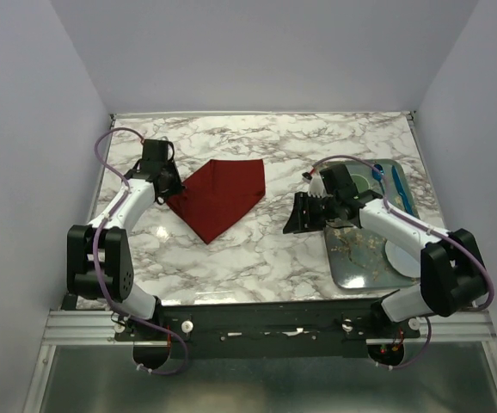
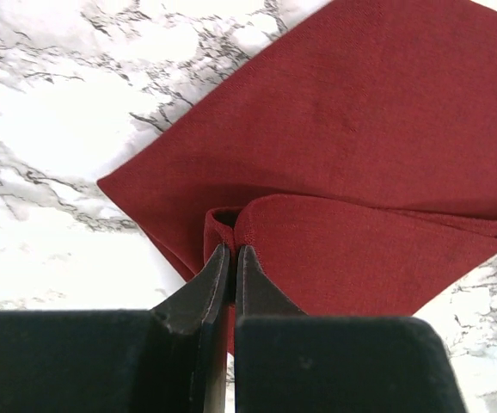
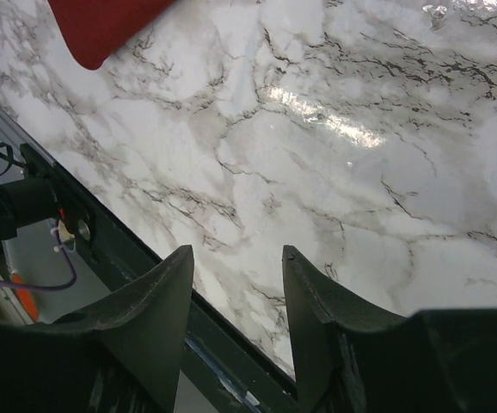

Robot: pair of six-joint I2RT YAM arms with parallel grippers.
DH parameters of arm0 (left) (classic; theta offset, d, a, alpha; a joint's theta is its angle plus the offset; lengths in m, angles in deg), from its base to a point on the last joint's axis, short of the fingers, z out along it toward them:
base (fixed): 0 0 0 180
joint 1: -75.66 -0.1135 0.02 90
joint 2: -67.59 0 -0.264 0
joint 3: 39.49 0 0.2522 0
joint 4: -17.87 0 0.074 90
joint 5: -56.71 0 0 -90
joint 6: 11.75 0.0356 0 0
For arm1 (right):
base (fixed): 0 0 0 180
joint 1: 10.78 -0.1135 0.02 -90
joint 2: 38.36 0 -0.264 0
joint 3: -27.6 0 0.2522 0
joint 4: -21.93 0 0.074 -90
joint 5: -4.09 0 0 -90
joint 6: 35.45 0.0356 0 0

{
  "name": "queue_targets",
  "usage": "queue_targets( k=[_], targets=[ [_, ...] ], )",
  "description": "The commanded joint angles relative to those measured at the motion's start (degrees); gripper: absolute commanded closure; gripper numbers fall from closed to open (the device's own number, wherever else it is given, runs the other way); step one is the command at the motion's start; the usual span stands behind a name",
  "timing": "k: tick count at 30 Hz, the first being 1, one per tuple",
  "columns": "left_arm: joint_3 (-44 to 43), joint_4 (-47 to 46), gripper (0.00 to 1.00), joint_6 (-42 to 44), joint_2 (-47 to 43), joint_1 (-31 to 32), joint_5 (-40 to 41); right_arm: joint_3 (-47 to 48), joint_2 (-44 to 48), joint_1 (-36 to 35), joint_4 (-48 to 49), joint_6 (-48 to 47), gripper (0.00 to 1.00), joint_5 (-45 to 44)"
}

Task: Fold the napkin, place the utensils inside, and roll it up
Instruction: Fold the napkin

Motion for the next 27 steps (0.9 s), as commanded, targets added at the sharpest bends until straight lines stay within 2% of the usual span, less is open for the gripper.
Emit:
queue_targets(
  k=[1, 9, 18, 25, 27],
  targets=[
    [-2.57, -1.44, 1.0, -0.5, 1.83, -2.04, -1.34, 1.03, -1.63, 0.27, 2.79, 0.36, 0.46, 2.52],
    [-3.98, -1.27, 1.0, 0.03, 5.43, -3.45, -3.53, 1.73, -4.09, 0.18, 4.38, 0.79, 0.46, 4.19],
    [-4.6, -2.94, 1.0, 0.12, 5.35, -3.54, -7.05, 2.78, -6.47, 0.09, 5.43, 1.41, 0.46, 5.16],
    [-5.47, -2.23, 1.0, 0.56, 7.01, -4.68, -5.82, 3.49, -7.52, 0.01, 6.14, 1.76, 0.46, 5.51],
    [-5.82, -2.24, 0.97, 0.3, 7.72, -5.21, -5.9, 4.45, -7.96, -0.43, 6.22, 1.85, 0.45, 5.6]
  ],
)
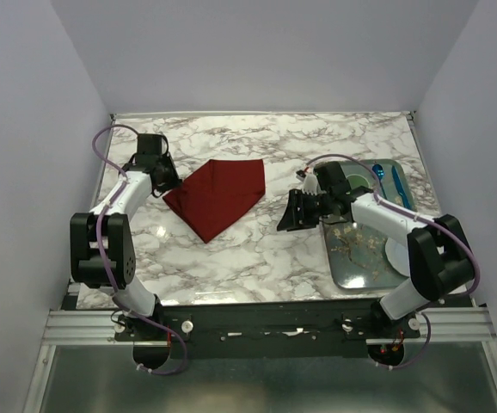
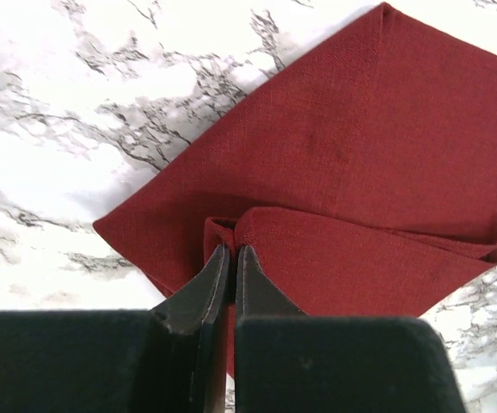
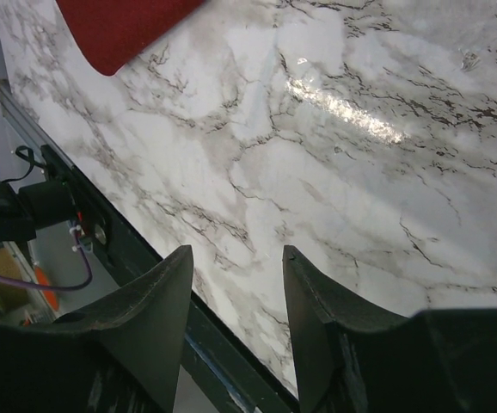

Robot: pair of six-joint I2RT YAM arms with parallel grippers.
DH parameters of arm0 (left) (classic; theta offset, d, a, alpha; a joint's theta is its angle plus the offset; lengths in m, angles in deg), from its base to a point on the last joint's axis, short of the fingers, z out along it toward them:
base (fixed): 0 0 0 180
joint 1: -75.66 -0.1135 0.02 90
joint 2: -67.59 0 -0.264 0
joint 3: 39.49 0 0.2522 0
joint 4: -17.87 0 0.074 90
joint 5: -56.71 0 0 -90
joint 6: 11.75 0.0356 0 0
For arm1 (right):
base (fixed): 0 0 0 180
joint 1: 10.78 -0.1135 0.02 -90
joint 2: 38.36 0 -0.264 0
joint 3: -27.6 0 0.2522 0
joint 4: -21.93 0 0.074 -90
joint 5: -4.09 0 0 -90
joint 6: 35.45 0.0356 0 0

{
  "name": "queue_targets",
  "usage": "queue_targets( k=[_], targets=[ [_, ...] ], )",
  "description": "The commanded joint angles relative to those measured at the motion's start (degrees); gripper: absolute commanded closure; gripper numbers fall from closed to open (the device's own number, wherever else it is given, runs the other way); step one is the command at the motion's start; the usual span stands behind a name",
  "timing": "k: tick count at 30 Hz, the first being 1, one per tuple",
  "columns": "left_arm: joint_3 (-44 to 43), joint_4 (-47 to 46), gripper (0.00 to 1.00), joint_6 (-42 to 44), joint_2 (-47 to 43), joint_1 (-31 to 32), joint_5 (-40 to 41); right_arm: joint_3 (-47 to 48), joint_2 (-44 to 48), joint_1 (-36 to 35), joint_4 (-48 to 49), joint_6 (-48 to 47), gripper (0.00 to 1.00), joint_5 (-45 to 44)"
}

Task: Fold the napkin, place the utensils inside, and roll it up
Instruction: Fold the napkin

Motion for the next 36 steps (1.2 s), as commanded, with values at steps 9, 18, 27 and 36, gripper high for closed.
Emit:
queue_targets(
  k=[9, 18, 27, 36],
  targets=[
    [-7.33, 4.01, 0.44, 0.76, 1.5, -1.78, 5.64, 11.83, -10.67, -3.22, 5.12, 3.57, 0.45, 3.11],
    [-4.19, 5.79, 0.3, -1.34, -7.91, 0.42, -0.2, 22.91, -20.33, -3.75, 5.57, 5.5, 0.45, 4.61],
    [1.89, -3.89, 0.6, -6.81, -0.1, 0.42, -9.92, 31.35, -28.07, -6.3, 5.65, 7.09, 0.48, 3.39],
    [-1.45, -0.03, 0.6, -3.29, 4.03, -0.72, -3.76, 38.13, -35.46, -6.56, 6.01, 6.65, 0.59, 1.28]
  ],
)
